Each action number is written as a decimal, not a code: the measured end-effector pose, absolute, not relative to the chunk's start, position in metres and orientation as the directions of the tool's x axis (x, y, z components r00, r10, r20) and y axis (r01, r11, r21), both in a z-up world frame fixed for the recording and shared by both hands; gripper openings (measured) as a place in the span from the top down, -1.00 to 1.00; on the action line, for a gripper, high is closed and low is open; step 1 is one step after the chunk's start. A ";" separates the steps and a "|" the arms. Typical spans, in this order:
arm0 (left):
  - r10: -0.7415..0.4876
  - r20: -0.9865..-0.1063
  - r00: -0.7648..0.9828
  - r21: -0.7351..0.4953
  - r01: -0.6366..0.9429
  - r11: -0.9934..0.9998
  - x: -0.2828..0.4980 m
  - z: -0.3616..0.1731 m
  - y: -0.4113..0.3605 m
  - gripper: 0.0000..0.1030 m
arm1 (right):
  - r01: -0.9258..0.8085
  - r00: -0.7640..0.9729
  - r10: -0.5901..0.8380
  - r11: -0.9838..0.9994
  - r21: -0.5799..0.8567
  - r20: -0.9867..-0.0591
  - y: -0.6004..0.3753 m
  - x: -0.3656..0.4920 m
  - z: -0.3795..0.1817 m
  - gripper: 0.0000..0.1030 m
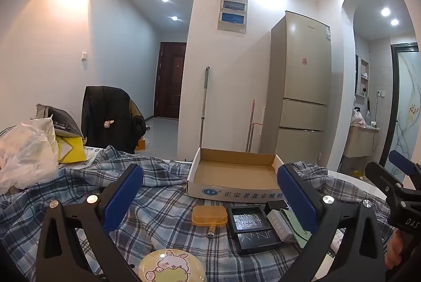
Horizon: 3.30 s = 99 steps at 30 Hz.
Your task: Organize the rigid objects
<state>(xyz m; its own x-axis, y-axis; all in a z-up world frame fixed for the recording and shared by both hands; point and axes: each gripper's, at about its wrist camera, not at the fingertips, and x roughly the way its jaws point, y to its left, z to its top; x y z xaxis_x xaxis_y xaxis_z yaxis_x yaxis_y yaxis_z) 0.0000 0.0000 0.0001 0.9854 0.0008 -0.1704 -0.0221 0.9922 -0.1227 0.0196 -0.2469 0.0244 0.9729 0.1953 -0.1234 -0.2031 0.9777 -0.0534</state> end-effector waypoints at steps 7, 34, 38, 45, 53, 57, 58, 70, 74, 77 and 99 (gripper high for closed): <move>-0.005 -0.189 0.982 -0.116 -0.017 0.993 0.002 0.000 0.000 -1.00 | -0.207 0.974 0.200 0.976 -0.060 -0.111 -0.246 0.019 0.020 -1.00; 0.000 -0.169 0.986 -0.100 -0.018 0.995 0.002 -0.004 -0.005 -1.00 | -0.210 0.972 0.200 0.975 -0.073 -0.124 -0.242 0.021 0.021 -1.00; 0.001 -0.168 0.986 -0.099 -0.018 0.995 0.002 -0.004 -0.005 -1.00 | -0.213 0.972 0.203 0.974 -0.078 -0.117 -0.240 0.020 0.021 -1.00; 0.001 -0.171 0.985 -0.100 -0.018 0.995 0.003 -0.004 -0.005 -1.00 | -0.219 0.971 0.209 0.972 -0.089 -0.113 -0.237 0.018 0.021 -1.00; 0.001 -0.171 0.985 -0.099 -0.018 0.995 0.002 -0.004 -0.005 -1.00 | -0.221 0.970 0.211 0.972 -0.081 -0.123 -0.239 0.019 0.022 -1.00; 0.001 -0.171 0.985 -0.098 -0.018 0.995 0.003 -0.004 -0.005 -1.00 | -0.226 0.969 0.215 0.970 -0.089 -0.121 -0.239 0.019 0.022 -1.00; 0.001 -0.172 0.985 -0.098 -0.018 0.995 0.003 -0.005 -0.005 -1.00 | -0.227 0.969 0.216 0.969 -0.092 -0.119 -0.238 0.019 0.022 -1.00; 0.002 -0.167 0.986 -0.095 -0.018 0.995 -0.001 -0.003 -0.005 -1.00 | -0.239 0.968 0.227 0.963 -0.124 -0.103 -0.232 0.014 0.022 -1.00; 0.002 -0.160 0.987 -0.094 -0.018 0.995 -0.002 -0.006 -0.005 -1.00 | -0.238 0.968 0.225 0.963 -0.123 -0.110 -0.232 0.014 0.022 -1.00; 0.002 -0.160 0.987 -0.094 -0.017 0.995 -0.003 -0.007 -0.004 -1.00 | -0.236 0.968 0.222 0.965 -0.117 -0.117 -0.233 0.015 0.022 -1.00; 0.002 -0.162 0.987 -0.093 -0.018 0.996 -0.002 -0.006 -0.005 -1.00 | -0.237 0.967 0.223 0.964 -0.116 -0.124 -0.232 0.019 0.023 -1.00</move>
<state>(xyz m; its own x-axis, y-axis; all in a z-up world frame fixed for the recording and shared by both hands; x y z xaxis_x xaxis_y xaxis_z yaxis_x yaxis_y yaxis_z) -0.0022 -0.0048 -0.0058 0.9869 0.0024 -0.1616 -0.0175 0.9955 -0.0926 0.0186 -0.2322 0.0226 0.9669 0.2231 -0.1238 -0.2374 0.9644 -0.1163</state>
